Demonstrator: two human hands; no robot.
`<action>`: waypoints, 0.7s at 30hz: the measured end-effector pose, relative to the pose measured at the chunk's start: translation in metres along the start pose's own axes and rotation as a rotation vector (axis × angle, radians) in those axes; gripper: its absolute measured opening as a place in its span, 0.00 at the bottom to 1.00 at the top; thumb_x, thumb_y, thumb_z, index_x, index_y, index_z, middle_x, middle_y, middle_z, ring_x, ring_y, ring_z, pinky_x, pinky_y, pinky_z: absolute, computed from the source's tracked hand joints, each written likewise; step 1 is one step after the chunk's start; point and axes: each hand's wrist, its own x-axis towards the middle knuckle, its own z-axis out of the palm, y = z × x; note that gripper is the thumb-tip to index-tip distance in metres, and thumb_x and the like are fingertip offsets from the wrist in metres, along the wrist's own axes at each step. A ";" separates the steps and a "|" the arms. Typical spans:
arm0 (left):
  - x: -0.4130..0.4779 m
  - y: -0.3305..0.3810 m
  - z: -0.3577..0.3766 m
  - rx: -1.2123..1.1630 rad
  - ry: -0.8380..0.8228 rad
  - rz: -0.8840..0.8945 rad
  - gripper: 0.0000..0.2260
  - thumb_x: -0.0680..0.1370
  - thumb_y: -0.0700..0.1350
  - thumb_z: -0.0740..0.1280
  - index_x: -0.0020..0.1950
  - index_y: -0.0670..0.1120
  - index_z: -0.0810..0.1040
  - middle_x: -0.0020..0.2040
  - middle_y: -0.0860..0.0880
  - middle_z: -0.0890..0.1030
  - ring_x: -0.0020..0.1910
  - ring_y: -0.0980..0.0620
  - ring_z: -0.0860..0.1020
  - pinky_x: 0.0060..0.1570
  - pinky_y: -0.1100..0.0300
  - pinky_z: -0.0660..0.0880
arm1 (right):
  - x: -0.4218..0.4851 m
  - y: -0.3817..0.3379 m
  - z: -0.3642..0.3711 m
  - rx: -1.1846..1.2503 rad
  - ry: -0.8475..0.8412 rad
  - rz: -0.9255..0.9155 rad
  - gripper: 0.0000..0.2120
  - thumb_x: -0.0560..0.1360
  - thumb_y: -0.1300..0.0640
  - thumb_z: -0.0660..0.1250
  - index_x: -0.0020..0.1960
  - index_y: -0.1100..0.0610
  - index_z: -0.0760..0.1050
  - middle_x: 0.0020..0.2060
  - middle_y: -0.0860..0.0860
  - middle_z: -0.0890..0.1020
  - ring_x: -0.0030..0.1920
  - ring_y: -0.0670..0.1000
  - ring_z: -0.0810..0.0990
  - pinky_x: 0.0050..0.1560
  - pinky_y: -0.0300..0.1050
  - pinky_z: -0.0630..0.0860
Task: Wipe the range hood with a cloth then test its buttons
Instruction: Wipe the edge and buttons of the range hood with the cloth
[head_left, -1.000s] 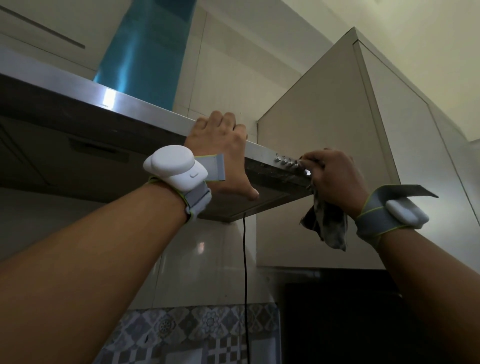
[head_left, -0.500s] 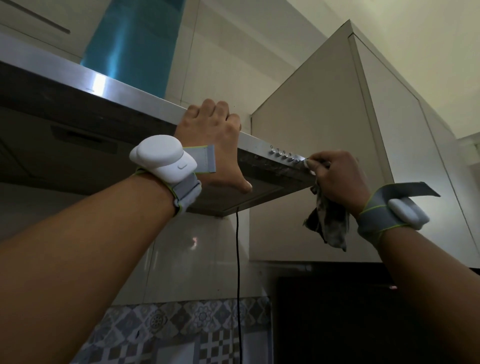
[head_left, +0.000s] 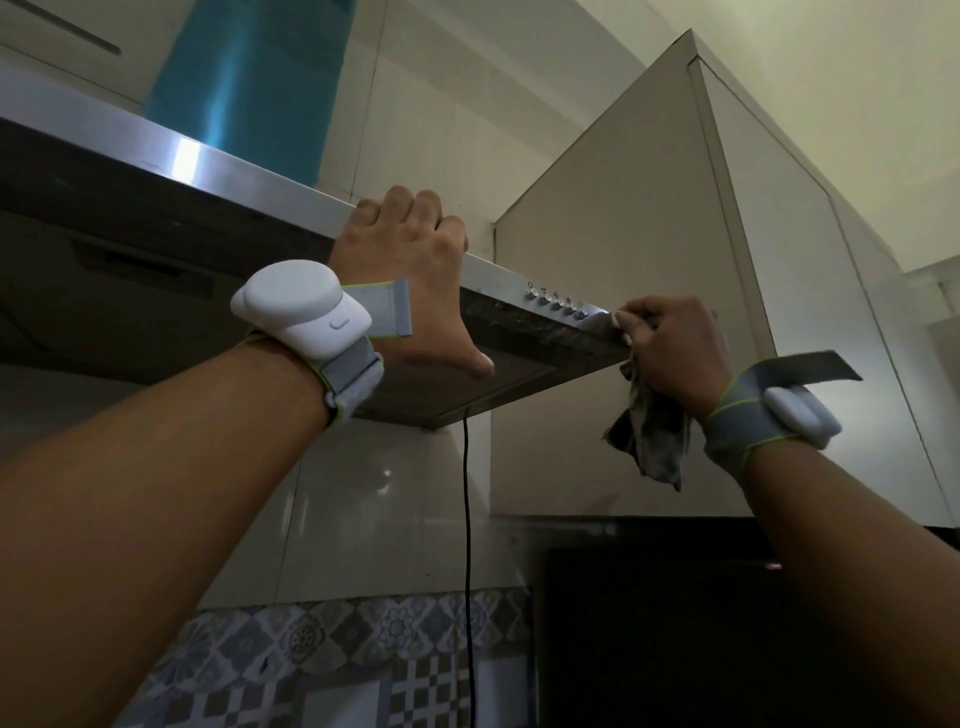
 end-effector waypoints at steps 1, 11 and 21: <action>0.000 0.000 0.000 0.004 0.003 -0.001 0.47 0.51 0.78 0.57 0.58 0.47 0.74 0.56 0.45 0.73 0.56 0.44 0.70 0.59 0.48 0.68 | 0.000 -0.005 0.001 0.013 -0.002 -0.014 0.09 0.75 0.52 0.67 0.50 0.54 0.84 0.47 0.54 0.85 0.51 0.57 0.82 0.51 0.46 0.76; 0.004 0.002 0.001 0.036 -0.015 -0.005 0.48 0.51 0.80 0.59 0.59 0.47 0.74 0.55 0.45 0.73 0.55 0.44 0.71 0.59 0.48 0.69 | -0.018 0.016 0.002 0.018 0.021 -0.021 0.09 0.76 0.53 0.68 0.52 0.55 0.83 0.48 0.55 0.85 0.51 0.57 0.81 0.52 0.47 0.75; 0.004 0.003 -0.001 0.050 -0.052 -0.002 0.49 0.51 0.80 0.59 0.61 0.47 0.72 0.57 0.45 0.72 0.57 0.44 0.70 0.61 0.48 0.68 | -0.020 0.011 0.008 0.050 0.043 -0.083 0.10 0.77 0.52 0.66 0.54 0.53 0.83 0.47 0.54 0.82 0.49 0.56 0.79 0.50 0.47 0.74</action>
